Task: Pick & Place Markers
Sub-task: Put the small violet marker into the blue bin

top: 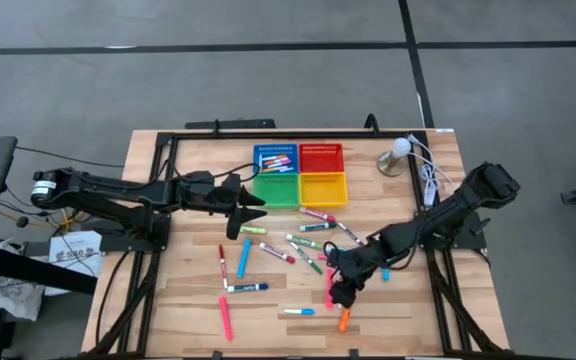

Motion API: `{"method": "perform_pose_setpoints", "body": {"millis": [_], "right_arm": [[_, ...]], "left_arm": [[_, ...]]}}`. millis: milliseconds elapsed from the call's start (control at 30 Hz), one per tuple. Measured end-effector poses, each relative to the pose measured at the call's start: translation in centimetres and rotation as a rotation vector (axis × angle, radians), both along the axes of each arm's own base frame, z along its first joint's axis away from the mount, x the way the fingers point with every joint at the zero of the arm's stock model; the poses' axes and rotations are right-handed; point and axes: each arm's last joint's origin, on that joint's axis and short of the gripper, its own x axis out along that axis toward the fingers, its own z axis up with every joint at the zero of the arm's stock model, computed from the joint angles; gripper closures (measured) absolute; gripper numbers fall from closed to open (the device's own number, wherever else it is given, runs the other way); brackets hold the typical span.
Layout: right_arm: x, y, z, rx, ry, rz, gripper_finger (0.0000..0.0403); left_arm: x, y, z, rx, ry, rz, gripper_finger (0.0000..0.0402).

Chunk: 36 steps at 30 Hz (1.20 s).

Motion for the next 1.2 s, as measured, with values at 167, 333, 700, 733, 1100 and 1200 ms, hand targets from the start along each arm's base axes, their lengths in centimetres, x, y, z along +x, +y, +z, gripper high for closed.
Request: {"method": "perform_pose_setpoints", "body": {"millis": [167,333,700,733,1100,1200], "right_arm": [[0.8,0.4,-0.3,0.055,-0.005,-0.058,0.0274],[0.8,-0.2,-1.0,0.064,0.114,-0.200,0.0273],[-0.1,0.9,0.4,-0.143,0.379,-0.462,0.0273],[0.2,1.1,0.3,-0.147,0.392,-0.472,0.0274],[1.8,1.8,-2.5,-0.224,0.505,-0.520,0.0274],[1.7,1.8,-2.6,-0.239,0.511,-0.533,0.0275]], "left_arm": [[0.0,0.0,0.0,0.000,0.000,0.000,0.0242],[0.0,0.0,0.0,0.001,0.000,-0.001,0.0242],[0.0,0.0,0.0,0.044,-0.002,-0.013,0.0242],[0.0,0.0,0.0,0.046,-0.002,-0.014,0.0242],[0.0,0.0,0.0,0.047,-0.003,-0.014,0.0242],[0.0,0.0,0.0,0.047,-0.003,-0.014,0.0241]]}}
